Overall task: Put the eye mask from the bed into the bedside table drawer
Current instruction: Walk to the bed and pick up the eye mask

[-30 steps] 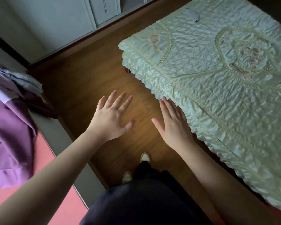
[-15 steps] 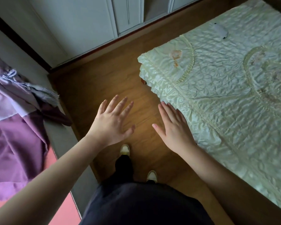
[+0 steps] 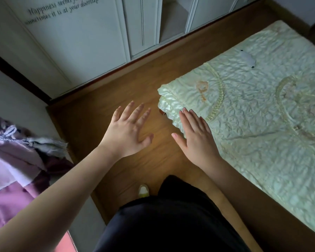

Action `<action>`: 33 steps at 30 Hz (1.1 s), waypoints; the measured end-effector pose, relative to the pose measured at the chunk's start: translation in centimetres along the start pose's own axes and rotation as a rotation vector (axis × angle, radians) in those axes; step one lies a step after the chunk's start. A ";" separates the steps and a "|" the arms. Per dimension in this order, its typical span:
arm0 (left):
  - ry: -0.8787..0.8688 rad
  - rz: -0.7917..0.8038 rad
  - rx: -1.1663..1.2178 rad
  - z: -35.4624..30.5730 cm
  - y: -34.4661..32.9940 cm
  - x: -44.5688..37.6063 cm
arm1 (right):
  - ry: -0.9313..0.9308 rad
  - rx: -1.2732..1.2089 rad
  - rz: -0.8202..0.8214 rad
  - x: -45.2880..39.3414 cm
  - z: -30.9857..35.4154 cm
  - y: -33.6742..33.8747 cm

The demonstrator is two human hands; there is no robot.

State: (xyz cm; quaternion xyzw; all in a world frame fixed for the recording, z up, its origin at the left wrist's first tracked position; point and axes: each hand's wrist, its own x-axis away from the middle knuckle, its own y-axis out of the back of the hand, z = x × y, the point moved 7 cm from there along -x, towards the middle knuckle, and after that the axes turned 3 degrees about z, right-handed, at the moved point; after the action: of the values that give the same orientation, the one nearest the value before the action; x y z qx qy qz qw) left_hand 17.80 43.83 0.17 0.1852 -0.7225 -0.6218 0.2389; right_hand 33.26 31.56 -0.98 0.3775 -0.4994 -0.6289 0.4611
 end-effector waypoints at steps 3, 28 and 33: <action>-0.005 -0.002 0.004 1.6 0.8 -4.0 | -0.009 -0.002 -0.031 -3.7 -0.9 0.0; 0.065 0.090 -0.039 13.6 6.1 -35.8 | -0.073 -0.087 -0.043 -36.4 -11.1 0.2; -0.004 0.033 0.009 17.8 6.3 -42.4 | -0.113 -0.074 -0.006 -43.2 -11.6 -1.1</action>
State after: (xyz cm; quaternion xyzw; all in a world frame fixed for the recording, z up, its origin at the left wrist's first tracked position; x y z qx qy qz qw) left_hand 42.38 83.22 -0.54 0.1730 -0.7286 -0.6151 0.2466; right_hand 56.37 69.72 -3.96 0.3254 -0.4998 -0.6689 0.4437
